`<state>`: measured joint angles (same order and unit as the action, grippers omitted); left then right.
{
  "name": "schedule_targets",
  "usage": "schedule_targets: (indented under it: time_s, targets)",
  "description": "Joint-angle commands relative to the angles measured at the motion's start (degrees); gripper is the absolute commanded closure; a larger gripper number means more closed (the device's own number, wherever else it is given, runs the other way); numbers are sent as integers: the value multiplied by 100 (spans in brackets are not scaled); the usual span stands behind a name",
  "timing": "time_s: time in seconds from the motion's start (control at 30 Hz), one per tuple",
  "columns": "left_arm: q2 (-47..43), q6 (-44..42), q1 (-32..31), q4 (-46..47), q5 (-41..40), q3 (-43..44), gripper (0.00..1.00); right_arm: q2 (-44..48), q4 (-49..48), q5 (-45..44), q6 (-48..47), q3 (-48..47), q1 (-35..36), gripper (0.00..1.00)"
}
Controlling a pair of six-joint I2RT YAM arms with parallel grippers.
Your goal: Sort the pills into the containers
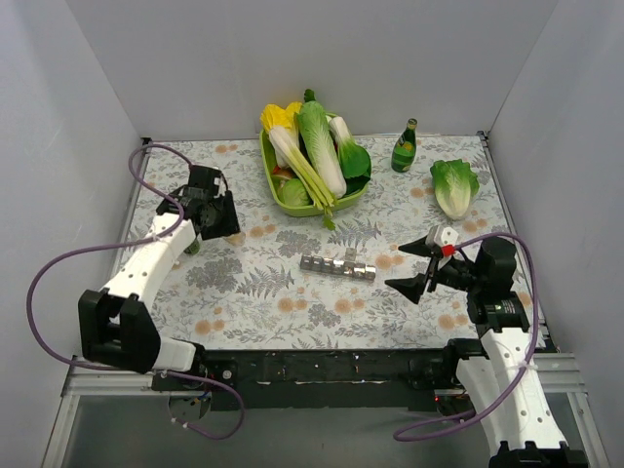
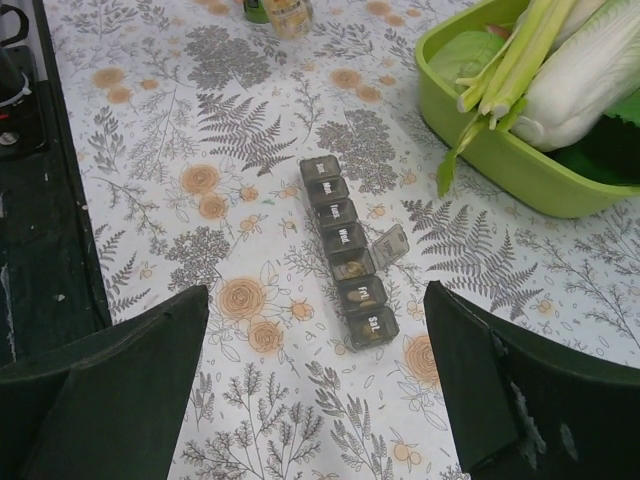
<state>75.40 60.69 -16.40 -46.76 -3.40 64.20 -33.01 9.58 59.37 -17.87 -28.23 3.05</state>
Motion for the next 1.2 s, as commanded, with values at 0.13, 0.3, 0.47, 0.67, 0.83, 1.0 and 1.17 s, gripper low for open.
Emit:
schedule_targets:
  time_s: [0.13, 0.3, 0.47, 0.67, 0.83, 1.0, 1.17]
  targets:
    - [1204, -654, 1375, 651, -311, 865, 100, 576, -272, 153, 116, 344, -252, 3]
    - [1961, -584, 1614, 730, -363, 1252, 100, 612, -343, 215, 196, 353, -463, 3]
    - [2444, -567, 1632, 634, -460, 1603, 100, 612, -405, 294, 275, 397, -525, 3]
    - [2875, -540, 1833, 502, -390, 1885, 72, 594, -431, 303, 319, 406, -595, 3]
    - [2981, -505, 1930, 370, -232, 2140, 49, 577, -422, 329, 354, 397, -630, 3]
    - [3051, -479, 1992, 282, -74, 2333, 39, 516, -370, 329, 363, 353, -648, 3]
    - [2938, -426, 2036, 203, 85, 2553, 33, 419, -229, 320, 302, 257, -648, 3]
